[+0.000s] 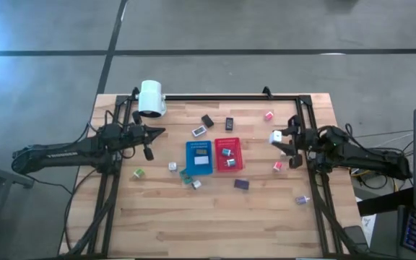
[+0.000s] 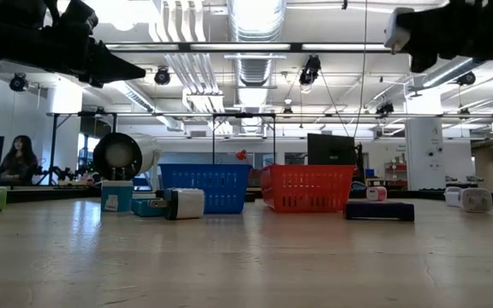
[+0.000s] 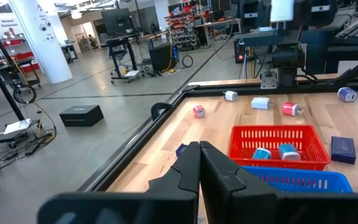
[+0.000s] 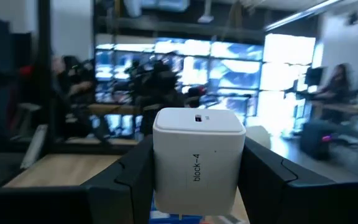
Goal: Pick & Place Office items
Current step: Put the bottom white adaptor into the red bin
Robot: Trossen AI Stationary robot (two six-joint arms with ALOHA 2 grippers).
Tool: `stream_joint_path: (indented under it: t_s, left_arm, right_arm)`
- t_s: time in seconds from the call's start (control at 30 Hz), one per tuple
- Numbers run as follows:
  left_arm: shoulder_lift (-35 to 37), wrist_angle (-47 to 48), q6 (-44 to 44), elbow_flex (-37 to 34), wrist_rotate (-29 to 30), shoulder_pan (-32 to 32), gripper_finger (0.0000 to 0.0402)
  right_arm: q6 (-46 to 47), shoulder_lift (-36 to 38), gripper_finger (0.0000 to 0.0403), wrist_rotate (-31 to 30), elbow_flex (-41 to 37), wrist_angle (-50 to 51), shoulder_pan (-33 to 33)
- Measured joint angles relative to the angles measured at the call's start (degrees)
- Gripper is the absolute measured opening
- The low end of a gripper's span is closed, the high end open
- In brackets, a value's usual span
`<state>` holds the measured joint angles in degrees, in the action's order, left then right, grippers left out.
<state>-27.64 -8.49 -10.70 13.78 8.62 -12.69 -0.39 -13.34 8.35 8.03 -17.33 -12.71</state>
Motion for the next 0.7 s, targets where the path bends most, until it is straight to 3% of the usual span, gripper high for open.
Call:
stream_joint_path:
  t_s: [0.3, 0.7]
  left_arm:
    - [0.00, 0.00, 0.00, 0.00, 0.00, 0.00, 0.0011]
    - [0.00, 0.00, 0.00, 0.00, 0.02, 0.00, 0.0011]
  right_arm:
    - [-3.21, 11.04, 0.0168, -3.06, -7.52, 2.19, 0.02]
    - [-4.78, 9.12, 0.0168, -5.58, -7.52, 5.01, -0.12]
